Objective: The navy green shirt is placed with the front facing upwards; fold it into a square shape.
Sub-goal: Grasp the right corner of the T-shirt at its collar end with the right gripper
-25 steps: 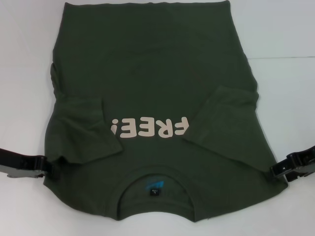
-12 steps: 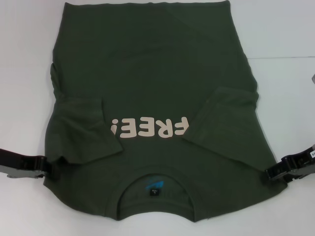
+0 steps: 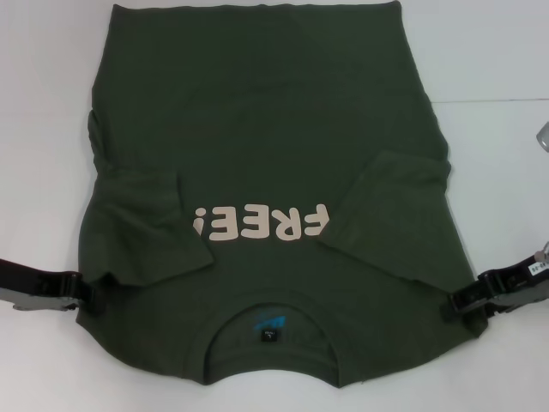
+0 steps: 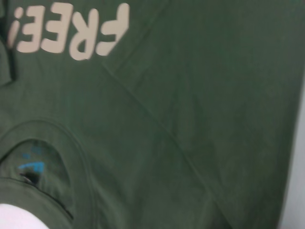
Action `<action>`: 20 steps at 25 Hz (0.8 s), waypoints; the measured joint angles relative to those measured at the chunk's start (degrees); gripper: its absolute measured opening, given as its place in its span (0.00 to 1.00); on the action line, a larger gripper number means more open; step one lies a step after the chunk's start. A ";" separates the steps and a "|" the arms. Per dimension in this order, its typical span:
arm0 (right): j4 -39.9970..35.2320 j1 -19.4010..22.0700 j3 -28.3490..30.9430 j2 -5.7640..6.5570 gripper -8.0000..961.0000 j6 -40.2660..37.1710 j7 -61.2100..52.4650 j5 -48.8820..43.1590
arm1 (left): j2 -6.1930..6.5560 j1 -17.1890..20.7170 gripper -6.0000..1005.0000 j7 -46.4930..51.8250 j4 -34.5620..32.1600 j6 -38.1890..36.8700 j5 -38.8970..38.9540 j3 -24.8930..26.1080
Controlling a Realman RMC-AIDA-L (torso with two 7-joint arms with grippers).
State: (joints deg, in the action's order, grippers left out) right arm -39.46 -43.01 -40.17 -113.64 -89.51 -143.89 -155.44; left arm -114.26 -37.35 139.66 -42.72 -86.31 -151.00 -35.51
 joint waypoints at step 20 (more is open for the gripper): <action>1.67 -0.06 -0.46 0.96 0.75 0.34 -0.25 0.46 | 0.00 -0.11 0.08 0.00 0.00 0.00 0.00 -0.15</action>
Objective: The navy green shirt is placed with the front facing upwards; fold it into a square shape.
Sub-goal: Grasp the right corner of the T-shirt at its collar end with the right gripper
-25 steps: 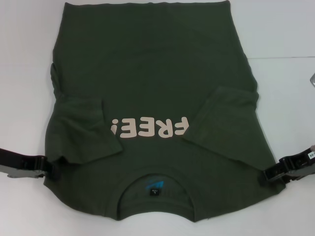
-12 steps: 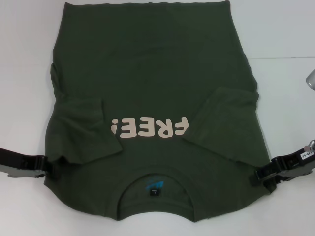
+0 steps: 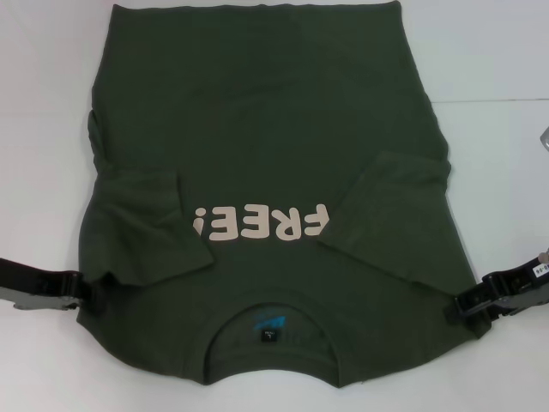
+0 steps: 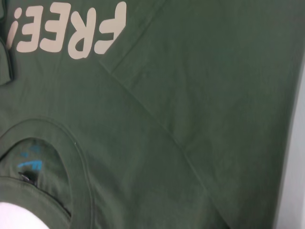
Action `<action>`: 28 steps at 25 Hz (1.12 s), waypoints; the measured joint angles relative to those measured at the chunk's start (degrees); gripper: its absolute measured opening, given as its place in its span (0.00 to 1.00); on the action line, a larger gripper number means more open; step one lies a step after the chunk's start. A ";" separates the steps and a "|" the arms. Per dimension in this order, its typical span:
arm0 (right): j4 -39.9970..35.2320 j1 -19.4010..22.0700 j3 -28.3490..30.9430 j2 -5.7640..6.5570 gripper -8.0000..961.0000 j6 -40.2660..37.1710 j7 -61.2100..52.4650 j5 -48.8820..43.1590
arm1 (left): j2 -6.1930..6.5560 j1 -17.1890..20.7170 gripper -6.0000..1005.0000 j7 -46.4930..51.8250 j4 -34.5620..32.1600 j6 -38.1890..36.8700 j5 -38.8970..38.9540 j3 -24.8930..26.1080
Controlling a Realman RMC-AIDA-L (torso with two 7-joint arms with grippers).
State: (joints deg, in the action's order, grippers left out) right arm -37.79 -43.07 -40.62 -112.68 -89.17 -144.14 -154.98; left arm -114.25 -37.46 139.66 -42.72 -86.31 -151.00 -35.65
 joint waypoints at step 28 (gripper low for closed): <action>1.09 -1.99 -1.04 -0.87 0.63 1.63 -0.98 -0.05 | 0.00 -0.42 0.08 -0.14 0.00 0.00 0.10 0.07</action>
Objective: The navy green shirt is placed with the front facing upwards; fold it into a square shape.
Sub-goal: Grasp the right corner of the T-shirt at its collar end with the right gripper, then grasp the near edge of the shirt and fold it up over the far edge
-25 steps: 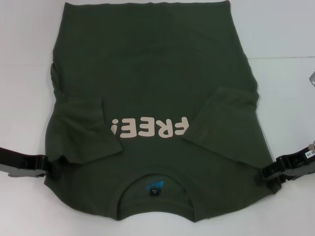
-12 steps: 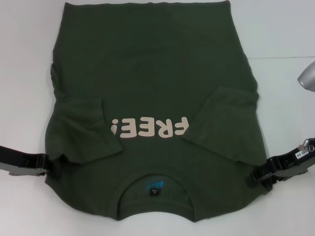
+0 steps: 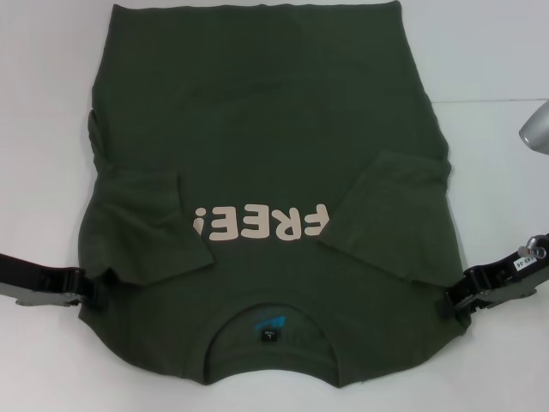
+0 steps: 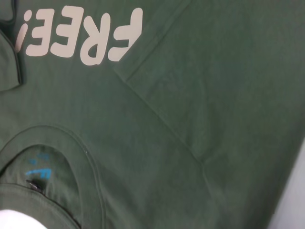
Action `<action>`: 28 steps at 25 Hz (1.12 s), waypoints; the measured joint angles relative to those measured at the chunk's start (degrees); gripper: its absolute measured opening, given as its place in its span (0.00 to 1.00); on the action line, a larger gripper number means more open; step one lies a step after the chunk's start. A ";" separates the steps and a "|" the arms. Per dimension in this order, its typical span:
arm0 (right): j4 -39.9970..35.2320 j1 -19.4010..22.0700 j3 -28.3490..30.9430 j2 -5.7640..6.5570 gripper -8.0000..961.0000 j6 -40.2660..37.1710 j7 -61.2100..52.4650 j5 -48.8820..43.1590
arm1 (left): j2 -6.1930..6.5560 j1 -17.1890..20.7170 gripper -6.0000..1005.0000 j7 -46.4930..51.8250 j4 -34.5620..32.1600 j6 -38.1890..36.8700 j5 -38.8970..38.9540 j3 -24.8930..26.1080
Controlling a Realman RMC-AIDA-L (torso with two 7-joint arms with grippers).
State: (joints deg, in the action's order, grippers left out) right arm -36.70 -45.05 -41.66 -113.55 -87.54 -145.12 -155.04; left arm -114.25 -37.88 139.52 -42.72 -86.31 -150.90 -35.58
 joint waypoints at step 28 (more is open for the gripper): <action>-0.39 0.41 -0.30 1.82 0.04 -3.93 3.60 1.03 | 0.94 -0.02 0.08 -1.98 0.00 -4.75 0.90 2.64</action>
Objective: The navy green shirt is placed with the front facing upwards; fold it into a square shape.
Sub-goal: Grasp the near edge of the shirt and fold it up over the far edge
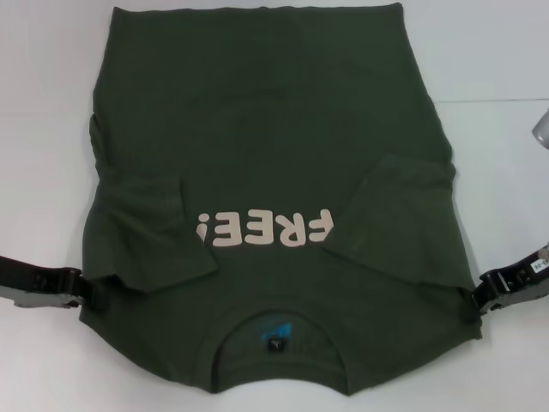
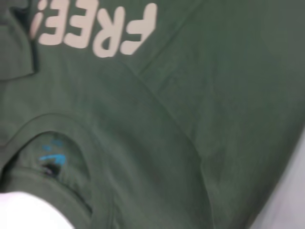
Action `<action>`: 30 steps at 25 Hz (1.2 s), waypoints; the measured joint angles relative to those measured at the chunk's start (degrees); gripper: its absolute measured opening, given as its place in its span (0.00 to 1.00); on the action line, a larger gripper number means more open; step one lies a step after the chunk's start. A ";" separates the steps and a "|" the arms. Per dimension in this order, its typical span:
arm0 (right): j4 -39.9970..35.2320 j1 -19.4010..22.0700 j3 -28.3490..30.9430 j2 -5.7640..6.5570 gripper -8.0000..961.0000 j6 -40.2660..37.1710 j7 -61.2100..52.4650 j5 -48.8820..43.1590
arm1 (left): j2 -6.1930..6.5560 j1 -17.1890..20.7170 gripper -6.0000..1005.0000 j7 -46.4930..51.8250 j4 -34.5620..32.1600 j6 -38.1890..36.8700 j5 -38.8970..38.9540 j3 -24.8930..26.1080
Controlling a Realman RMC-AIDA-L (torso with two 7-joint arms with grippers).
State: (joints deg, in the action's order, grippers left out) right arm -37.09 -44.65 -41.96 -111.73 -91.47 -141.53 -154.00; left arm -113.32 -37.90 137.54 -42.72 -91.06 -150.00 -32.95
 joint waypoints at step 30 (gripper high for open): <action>-1.81 4.57 6.41 2.21 0.04 -16.70 7.06 0.14 | 1.23 1.96 0.08 -3.89 -1.38 -19.16 -0.19 8.00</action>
State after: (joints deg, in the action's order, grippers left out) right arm -38.91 -40.08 -35.56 -109.53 -108.17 -134.46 -153.86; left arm -112.09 -35.94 133.64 -44.10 -110.22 -150.19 -24.95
